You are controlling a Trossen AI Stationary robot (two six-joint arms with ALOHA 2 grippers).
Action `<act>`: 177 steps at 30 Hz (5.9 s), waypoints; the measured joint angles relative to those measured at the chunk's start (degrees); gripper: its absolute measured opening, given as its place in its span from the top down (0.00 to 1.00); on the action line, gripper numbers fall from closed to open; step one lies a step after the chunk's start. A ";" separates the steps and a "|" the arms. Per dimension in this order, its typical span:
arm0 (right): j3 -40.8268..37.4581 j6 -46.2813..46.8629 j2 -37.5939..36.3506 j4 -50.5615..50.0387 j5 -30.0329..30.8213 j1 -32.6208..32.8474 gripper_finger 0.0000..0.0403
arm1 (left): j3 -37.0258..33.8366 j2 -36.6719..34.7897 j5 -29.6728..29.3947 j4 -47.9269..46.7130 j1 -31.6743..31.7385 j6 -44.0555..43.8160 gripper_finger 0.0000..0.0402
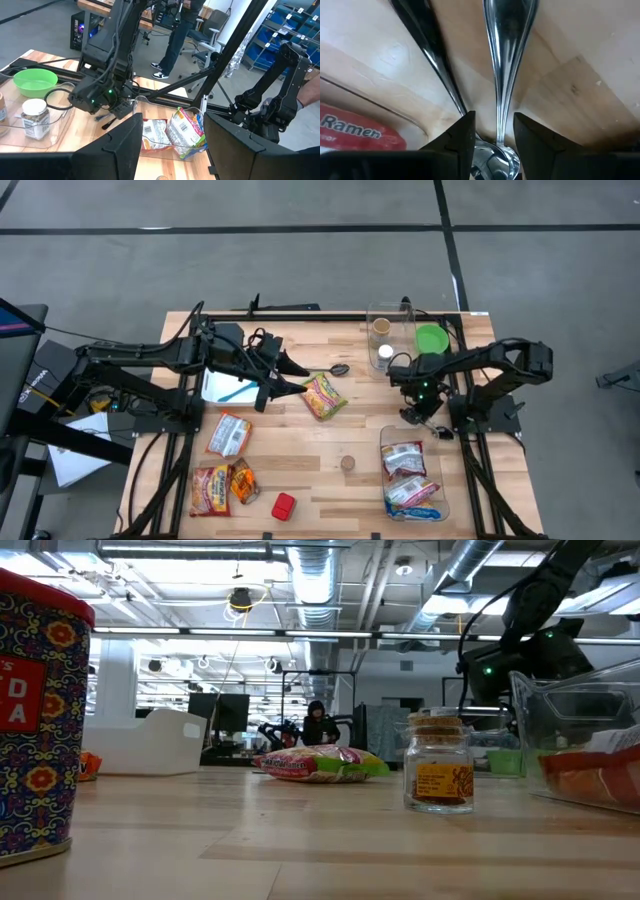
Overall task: Pick & Place Food Item
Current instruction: Put the silver spoon into the white bin
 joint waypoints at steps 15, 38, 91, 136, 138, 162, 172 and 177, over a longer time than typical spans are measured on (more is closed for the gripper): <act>-2.50 1.41 1.13 0.37 0.33 0.51 0.96 | 0.01 0.02 0.79 -0.01 -0.01 0.00 0.49; 7.60 0.13 -7.59 -6.31 8.75 1.43 0.99 | -0.01 0.02 0.70 -0.01 -0.02 0.24 0.49; 52.31 -2.50 0.81 -7.46 12.11 8.86 0.99 | -0.01 18.79 -19.01 16.68 6.85 -29.16 0.49; 52.29 -7.37 2.12 0.42 8.60 6.02 1.00 | -0.01 18.79 -17.19 16.78 8.26 -28.83 0.72; 52.29 -7.37 2.12 0.41 8.59 6.02 1.00 | -0.01 18.79 -15.98 16.78 8.26 -28.44 0.79; 52.29 -7.81 2.10 3.76 7.21 6.17 0.84 | -0.01 18.66 -16.28 16.84 8.24 -28.17 0.99; 52.29 -7.77 2.10 4.96 6.84 6.24 0.53 | -0.01 18.69 -16.31 16.80 8.26 -28.05 1.00; 52.29 -7.51 2.10 4.37 6.87 6.20 0.48 | -0.01 18.71 -16.31 16.35 8.26 -26.95 1.00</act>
